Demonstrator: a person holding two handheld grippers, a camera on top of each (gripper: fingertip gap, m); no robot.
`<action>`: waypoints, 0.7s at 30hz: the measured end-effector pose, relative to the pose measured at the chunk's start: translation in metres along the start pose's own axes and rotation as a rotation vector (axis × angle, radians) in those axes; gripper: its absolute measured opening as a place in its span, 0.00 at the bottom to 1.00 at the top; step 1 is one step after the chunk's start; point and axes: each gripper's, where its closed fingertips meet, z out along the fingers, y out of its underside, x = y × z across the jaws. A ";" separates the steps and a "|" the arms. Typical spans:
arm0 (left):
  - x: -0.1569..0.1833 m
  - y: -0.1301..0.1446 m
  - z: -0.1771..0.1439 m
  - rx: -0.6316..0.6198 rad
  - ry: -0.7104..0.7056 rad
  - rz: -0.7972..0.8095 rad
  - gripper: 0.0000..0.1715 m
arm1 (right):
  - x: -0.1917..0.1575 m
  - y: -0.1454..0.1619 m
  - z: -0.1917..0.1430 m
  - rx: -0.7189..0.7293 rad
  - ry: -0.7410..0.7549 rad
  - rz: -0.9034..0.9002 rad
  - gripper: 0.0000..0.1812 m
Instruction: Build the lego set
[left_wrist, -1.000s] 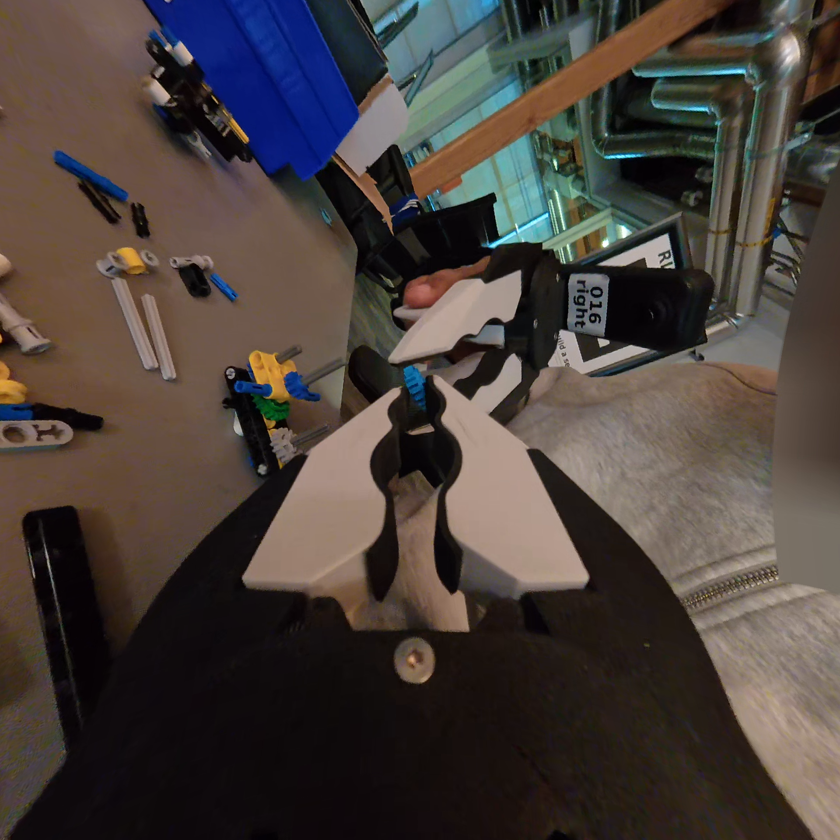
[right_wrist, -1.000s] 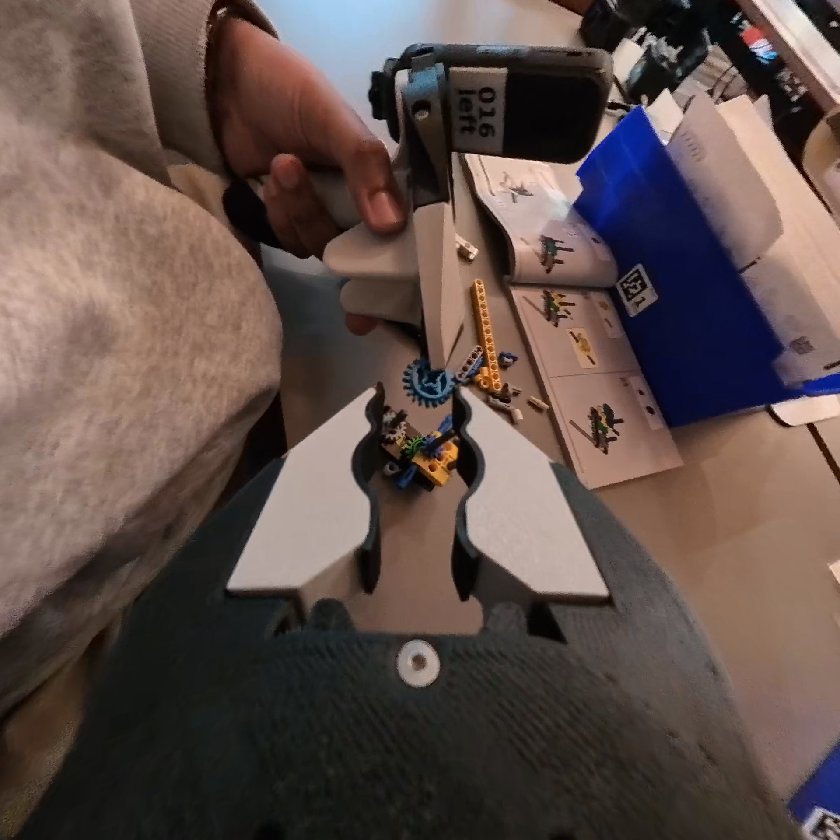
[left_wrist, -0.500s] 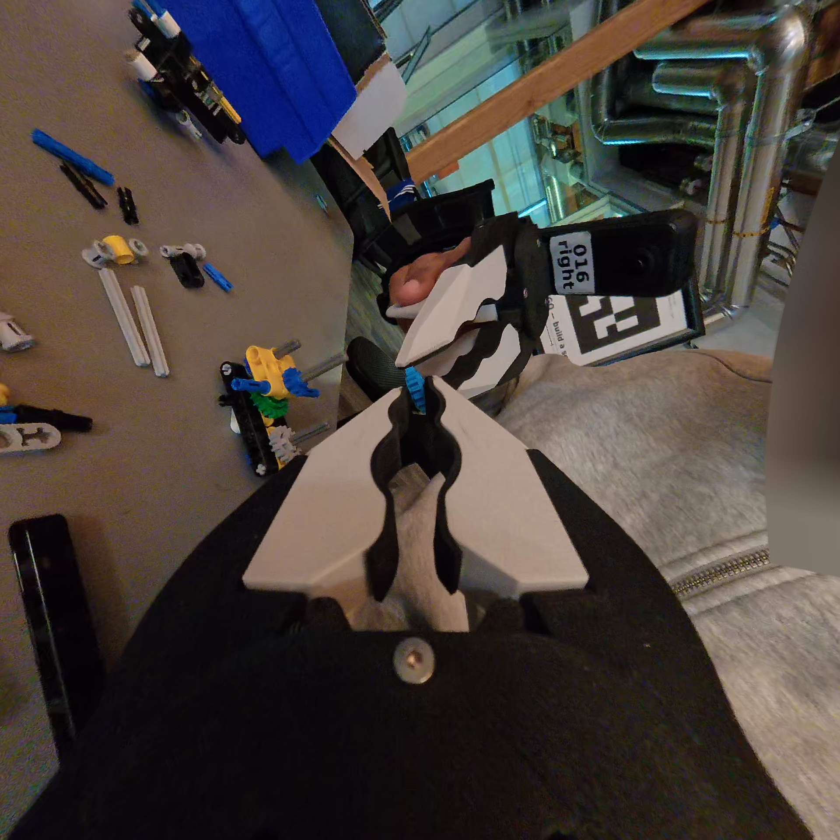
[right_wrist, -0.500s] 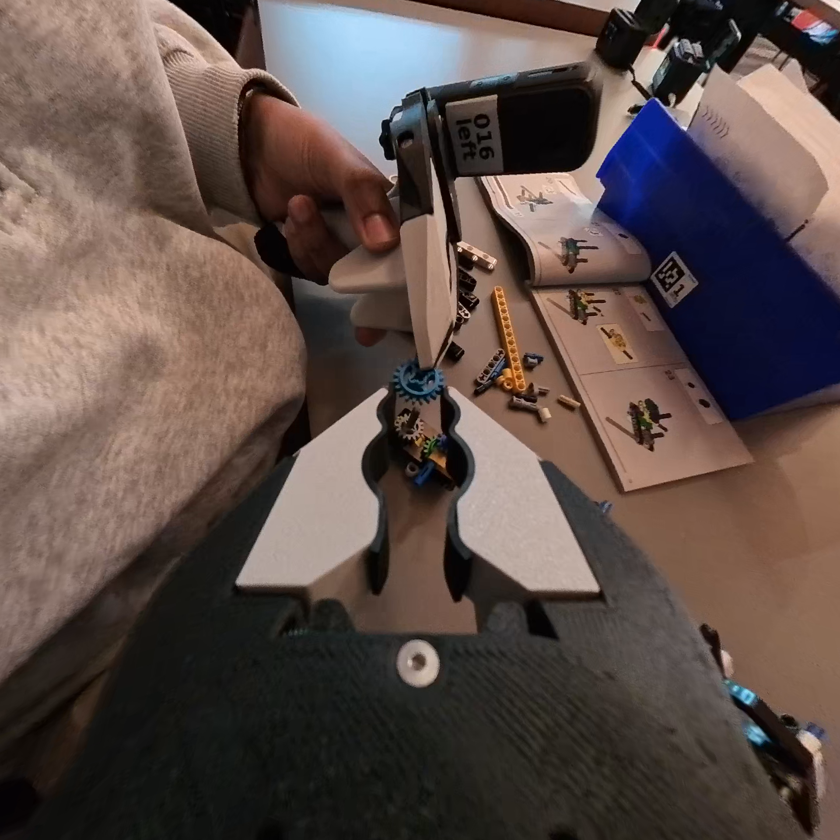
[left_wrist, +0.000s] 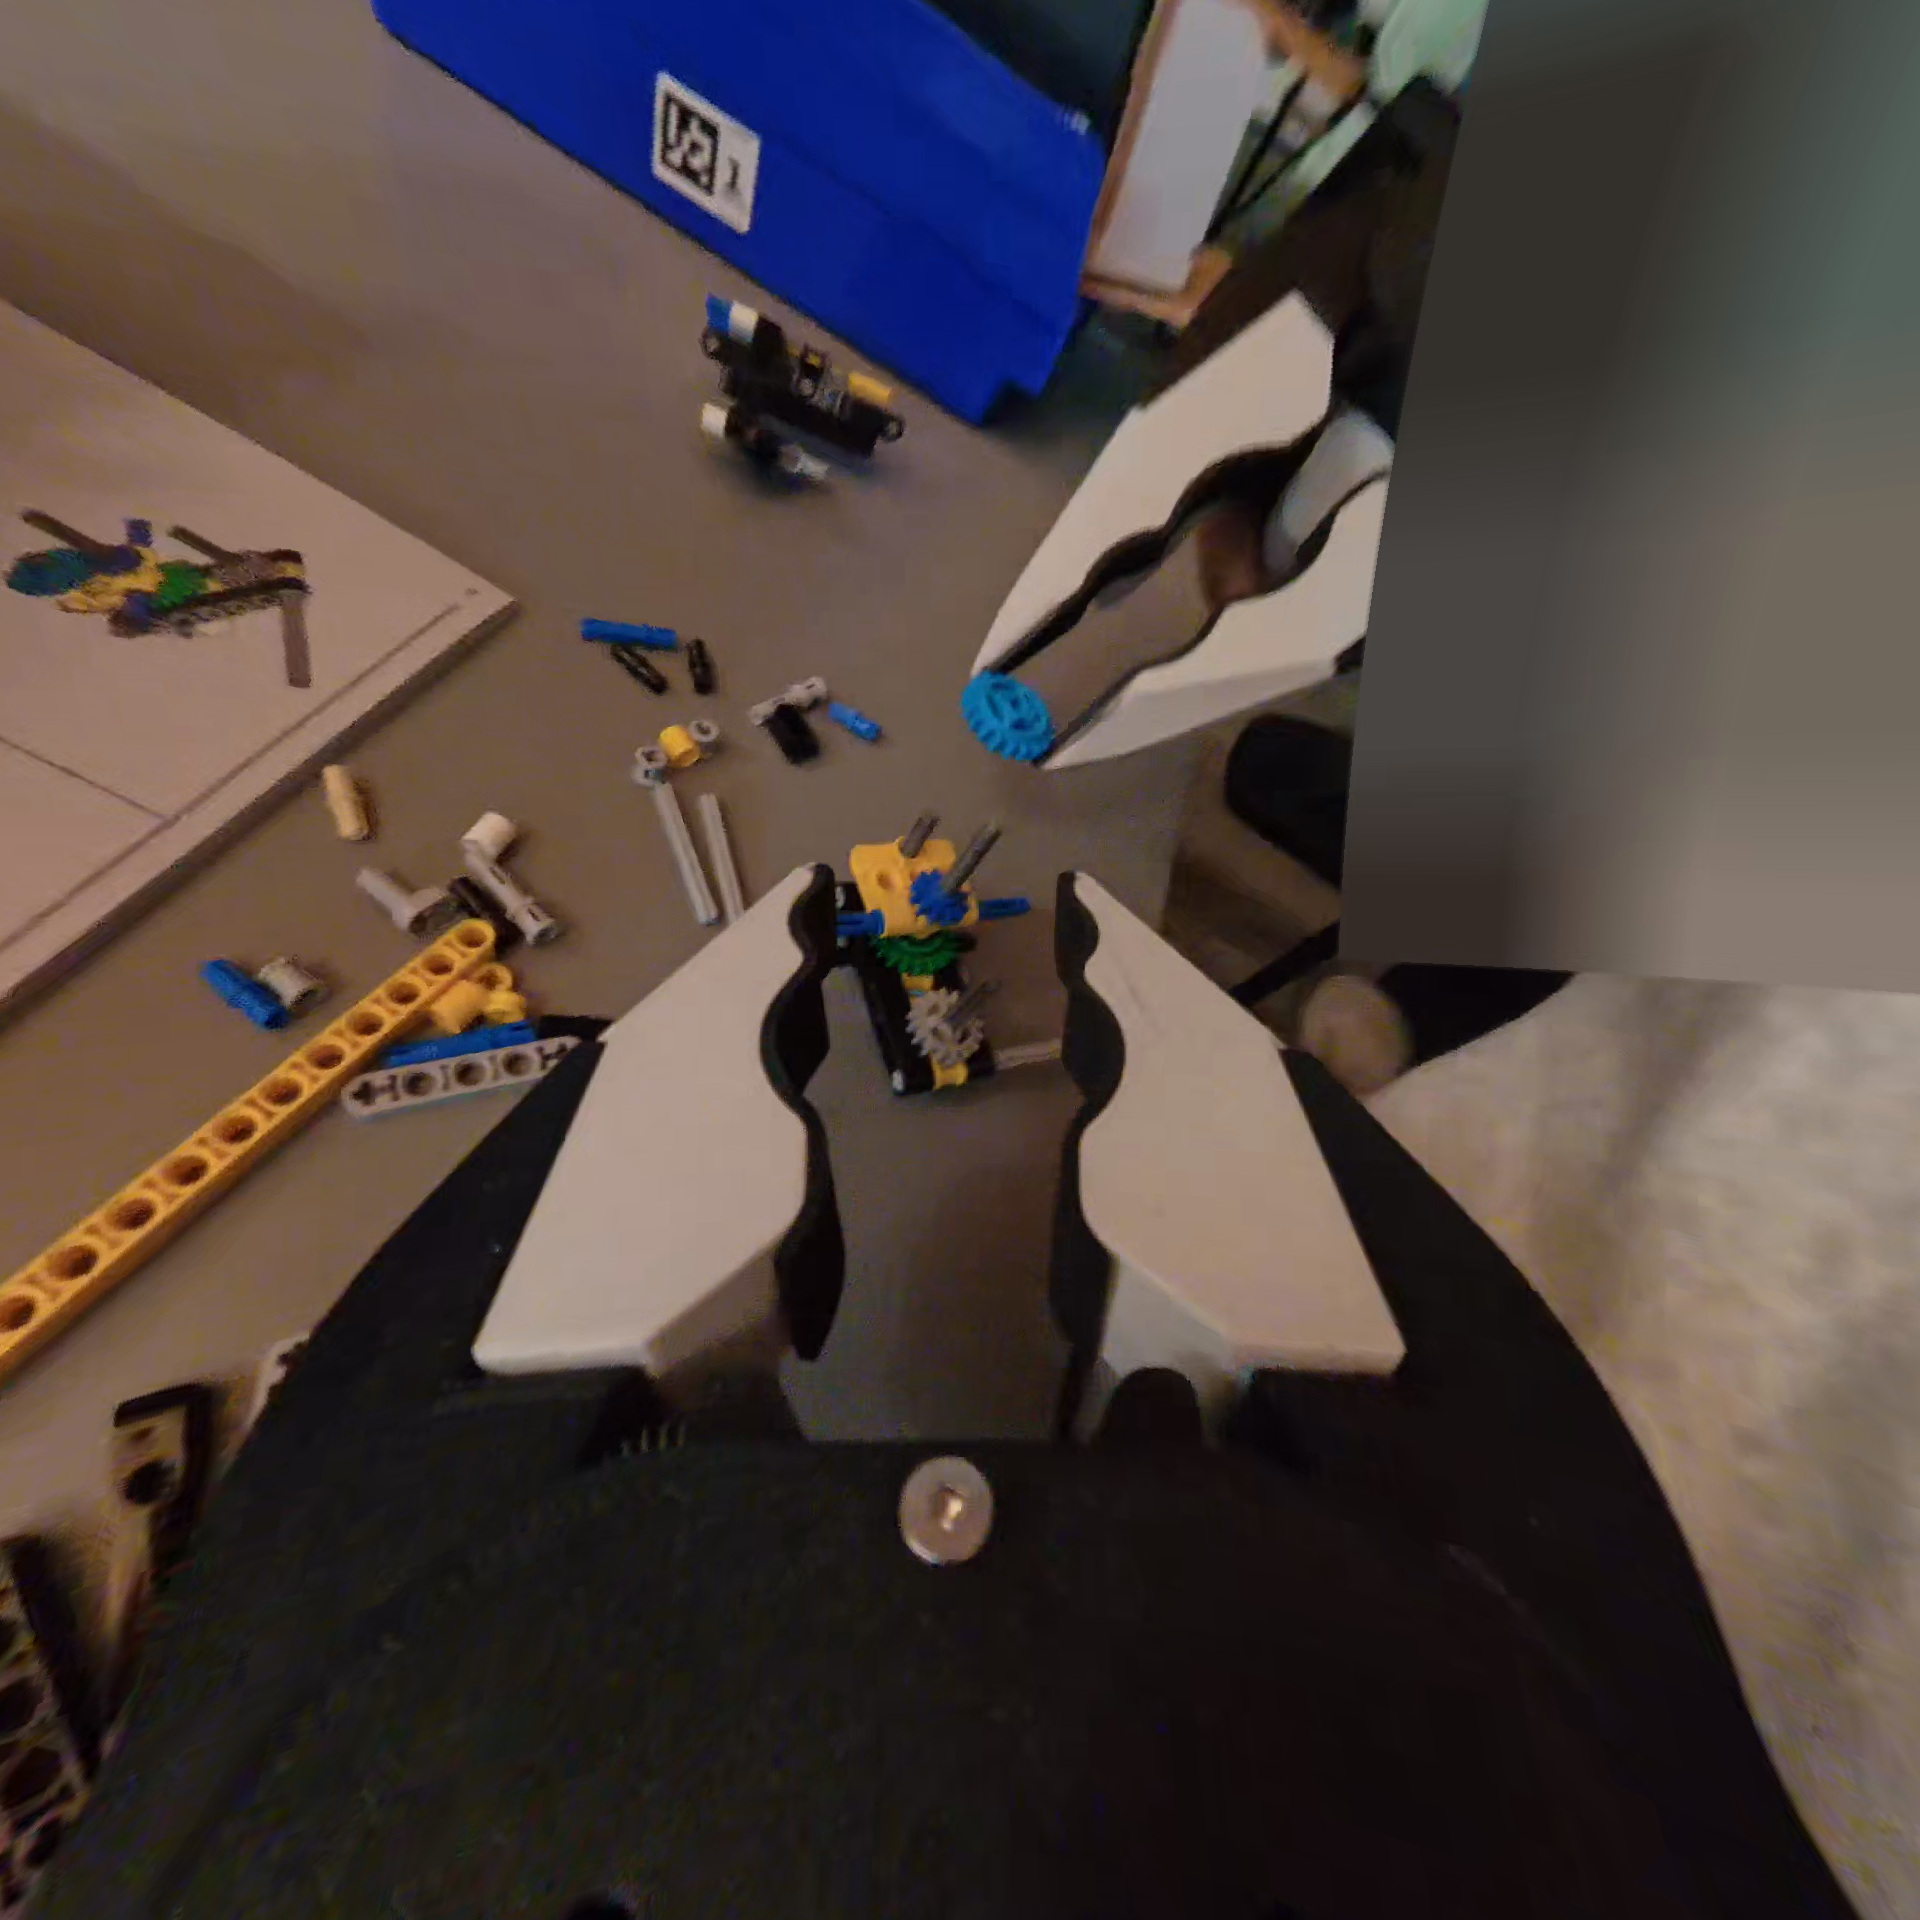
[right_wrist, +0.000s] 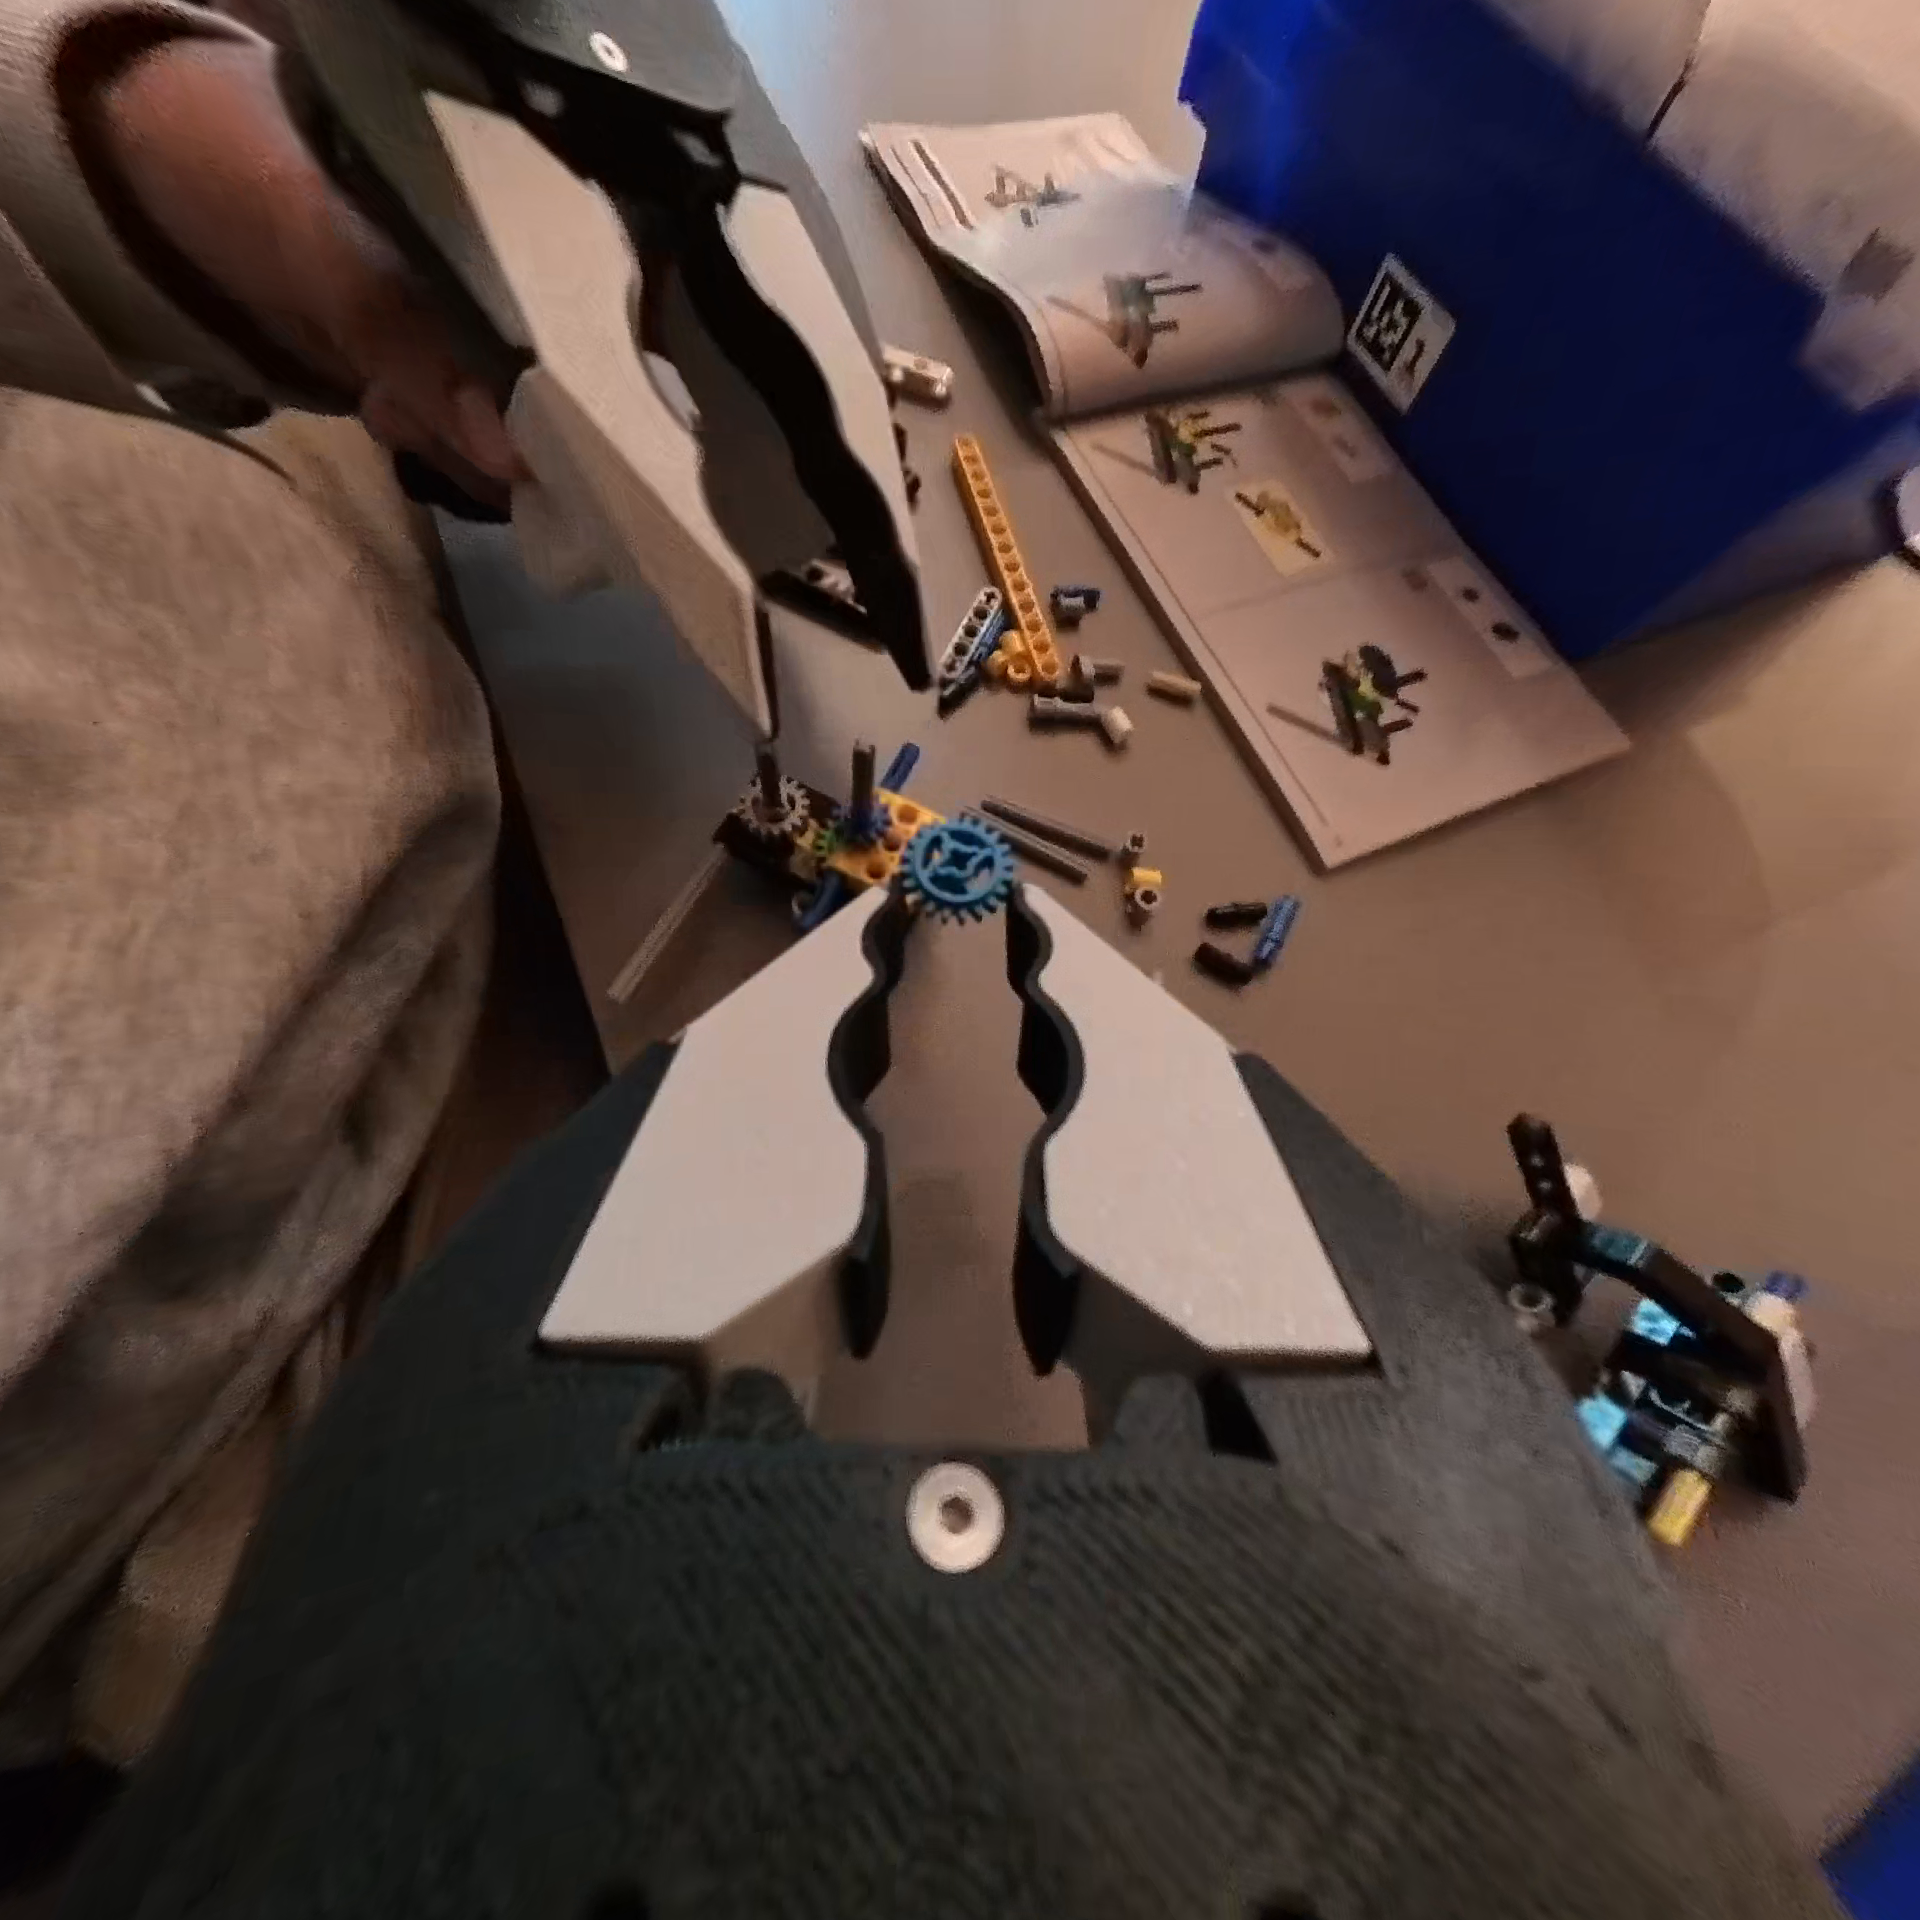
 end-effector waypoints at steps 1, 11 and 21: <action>-0.001 0.004 0.002 -0.020 -0.032 0.037 0.24 | 0.000 0.002 0.001 -0.005 -0.009 0.011 0.10; -0.006 0.012 0.018 -0.065 -0.144 0.144 0.13 | -0.004 0.000 0.016 -0.021 -0.109 -0.010 0.10; -0.002 0.013 0.021 -0.069 -0.111 0.147 0.07 | -0.006 0.001 0.025 -0.050 -0.159 -0.013 0.10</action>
